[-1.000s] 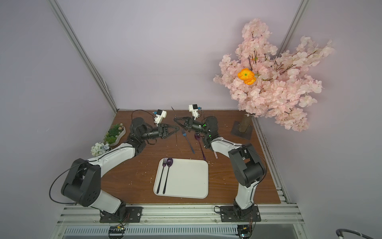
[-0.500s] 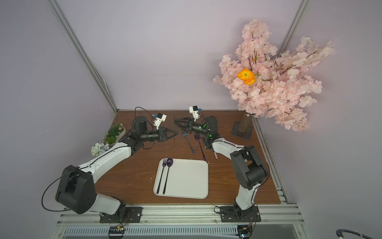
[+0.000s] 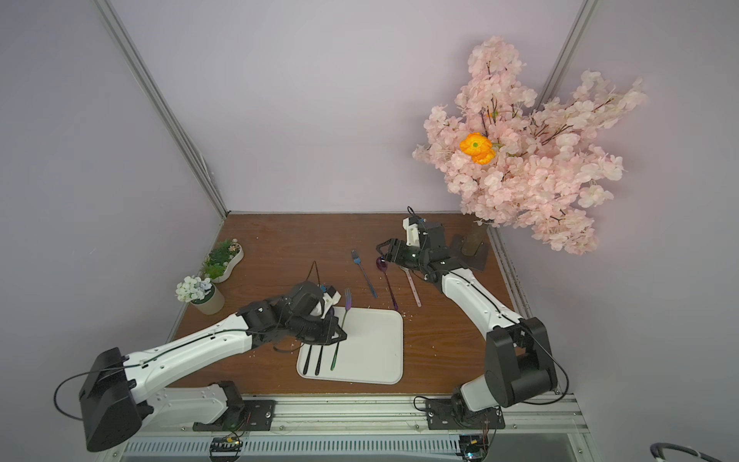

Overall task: Set the spoon and fork side by side
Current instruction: Place the fork on the tray.

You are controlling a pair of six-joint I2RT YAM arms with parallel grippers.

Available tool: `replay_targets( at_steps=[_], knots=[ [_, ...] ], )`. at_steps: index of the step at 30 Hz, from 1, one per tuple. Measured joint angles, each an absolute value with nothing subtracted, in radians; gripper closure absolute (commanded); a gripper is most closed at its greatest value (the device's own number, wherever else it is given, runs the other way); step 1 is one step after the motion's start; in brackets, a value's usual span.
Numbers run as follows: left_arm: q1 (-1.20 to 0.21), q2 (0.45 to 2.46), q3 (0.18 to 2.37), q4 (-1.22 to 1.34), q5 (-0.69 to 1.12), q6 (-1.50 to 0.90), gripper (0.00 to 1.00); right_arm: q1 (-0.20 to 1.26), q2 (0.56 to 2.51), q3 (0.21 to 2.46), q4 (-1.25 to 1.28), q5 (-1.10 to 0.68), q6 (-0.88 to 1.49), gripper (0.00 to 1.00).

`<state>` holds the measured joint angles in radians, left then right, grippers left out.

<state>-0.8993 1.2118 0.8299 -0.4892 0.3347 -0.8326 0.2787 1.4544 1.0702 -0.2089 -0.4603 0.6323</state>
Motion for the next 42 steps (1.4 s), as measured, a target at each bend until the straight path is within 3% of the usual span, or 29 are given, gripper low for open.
replay_targets(
  at_steps=[14,42],
  knots=[
    [-0.952,1.417,0.901,-0.558,0.124,-0.959,1.00,0.276,1.339,0.975,-0.350,-0.383,0.467,0.34],
    [-0.952,1.544,0.886,-0.542,0.128,-0.878,1.00,0.262,1.299,0.912,-0.344,-0.395,0.455,0.34]
  ],
)
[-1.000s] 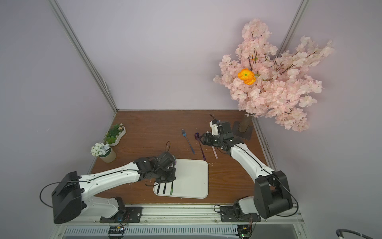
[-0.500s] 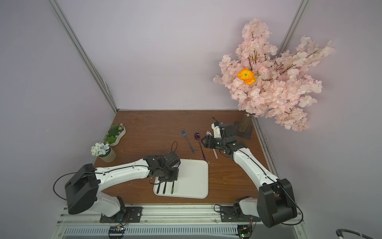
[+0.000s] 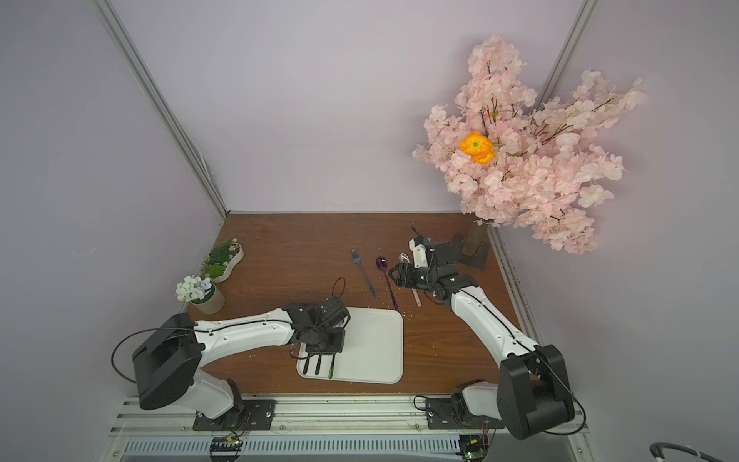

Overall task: Set the spoon and fork side by side
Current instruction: Place the fork on the tray.

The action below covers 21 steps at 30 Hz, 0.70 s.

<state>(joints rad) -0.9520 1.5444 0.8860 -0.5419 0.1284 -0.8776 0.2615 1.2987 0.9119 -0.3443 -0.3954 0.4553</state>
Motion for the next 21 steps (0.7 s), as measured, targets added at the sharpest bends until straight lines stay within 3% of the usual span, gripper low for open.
replay_targets(
  at_steps=[6,21],
  knots=[
    [-0.952,1.559,0.879,-0.534,0.128,-0.890,1.00,0.259,1.298,0.891,-0.341,-0.404,0.455,0.34],
    [-0.952,1.571,0.855,-0.508,0.131,-0.906,0.83,0.249,1.275,0.852,-0.343,-0.406,0.455,0.34]
  ],
)
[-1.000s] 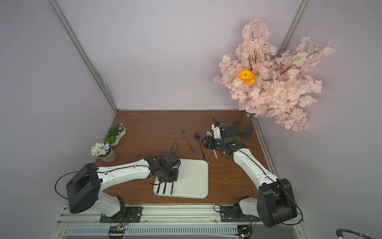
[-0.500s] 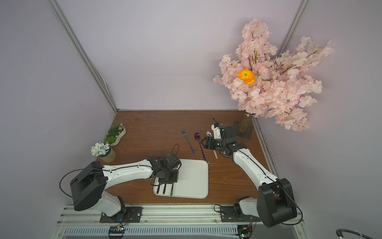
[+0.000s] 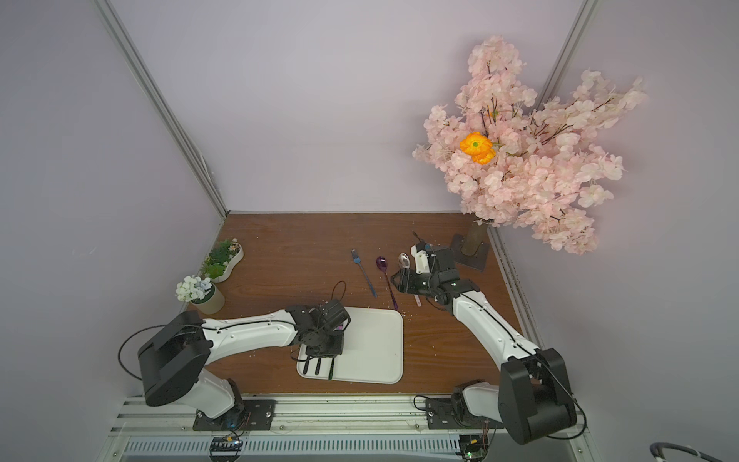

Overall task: Set the spoon and fork side by side
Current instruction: Place the fork on the tray.

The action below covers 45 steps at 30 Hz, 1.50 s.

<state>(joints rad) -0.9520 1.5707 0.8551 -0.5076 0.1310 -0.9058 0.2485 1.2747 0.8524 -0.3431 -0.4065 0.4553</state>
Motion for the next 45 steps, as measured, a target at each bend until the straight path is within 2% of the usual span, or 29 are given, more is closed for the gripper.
replay_targets(
  at_steps=[9,13,29,40,45],
  knots=[
    [-0.952,1.570,0.854,-0.493,0.132,-0.912,0.83,0.248,1.274,0.852,-0.343,-0.406,0.455,0.34],
    [-0.952,1.566,0.848,-0.490,0.131,-0.916,0.92,0.248,1.274,0.852,-0.343,-0.406,0.455,0.34],
    [-0.952,1.567,0.849,-0.489,0.128,-0.915,0.90,0.248,1.259,0.845,-0.341,-0.408,0.456,0.34],
    [-0.952,1.549,0.850,-0.492,0.128,-0.902,0.67,0.248,1.251,0.835,-0.345,-0.403,0.455,0.34],
    [-0.951,1.438,0.854,-0.501,0.149,-0.894,0.53,0.248,1.256,0.853,-0.384,-0.367,0.423,0.33]
  ],
)
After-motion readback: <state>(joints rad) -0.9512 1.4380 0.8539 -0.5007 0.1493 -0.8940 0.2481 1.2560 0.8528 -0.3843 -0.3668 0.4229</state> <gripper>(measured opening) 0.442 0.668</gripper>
